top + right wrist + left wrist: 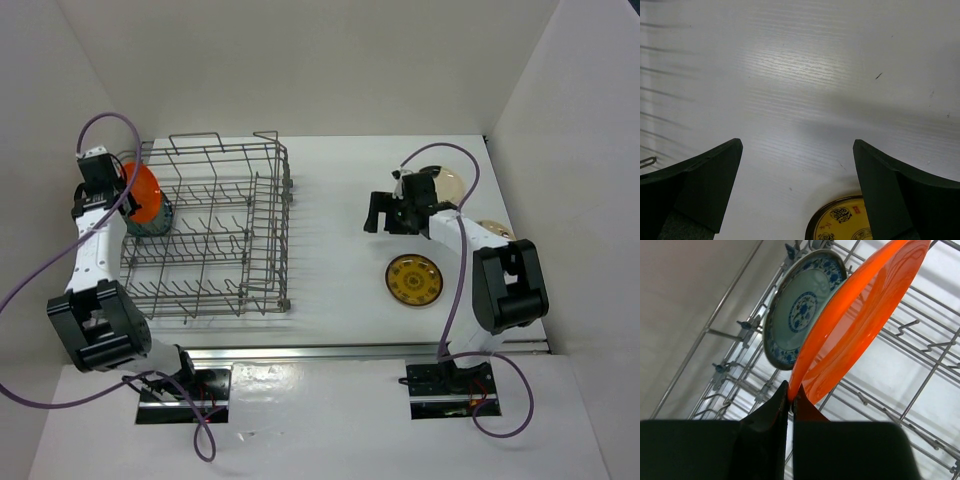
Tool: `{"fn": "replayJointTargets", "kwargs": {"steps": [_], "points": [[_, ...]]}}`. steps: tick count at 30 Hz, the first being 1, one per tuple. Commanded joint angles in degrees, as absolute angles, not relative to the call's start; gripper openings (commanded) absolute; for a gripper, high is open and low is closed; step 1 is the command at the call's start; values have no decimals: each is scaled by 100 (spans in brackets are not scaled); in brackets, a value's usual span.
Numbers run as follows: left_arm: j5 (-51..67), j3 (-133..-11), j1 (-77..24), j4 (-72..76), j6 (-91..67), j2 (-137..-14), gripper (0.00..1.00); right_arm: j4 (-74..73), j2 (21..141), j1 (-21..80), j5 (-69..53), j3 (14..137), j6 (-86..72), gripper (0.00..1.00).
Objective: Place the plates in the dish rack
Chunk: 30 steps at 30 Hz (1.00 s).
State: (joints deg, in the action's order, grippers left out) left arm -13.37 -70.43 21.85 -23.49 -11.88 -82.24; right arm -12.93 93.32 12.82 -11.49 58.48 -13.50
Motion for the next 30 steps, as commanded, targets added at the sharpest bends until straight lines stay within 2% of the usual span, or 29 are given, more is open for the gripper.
{"fn": "replayJointTargets", "kwargs": {"steps": [1,15,23,30], "points": [[-1450,-7066,2215,-1951,-1090,-8323,0,-1055,9352,1222,-1266,5950,-1380,100],[-1152,-7269,1706,-2452,-976,-9377,0,-949,9571,940,-1616,6064,-1433,100],[-792,-7382,1705,-2768,-976,-9431,0,-1001,9571,888,-1670,6117,-1485,100],[-1062,-7383,1354,-2971,-923,-9238,0,-1055,9571,888,-1670,6170,-1485,100]]}}
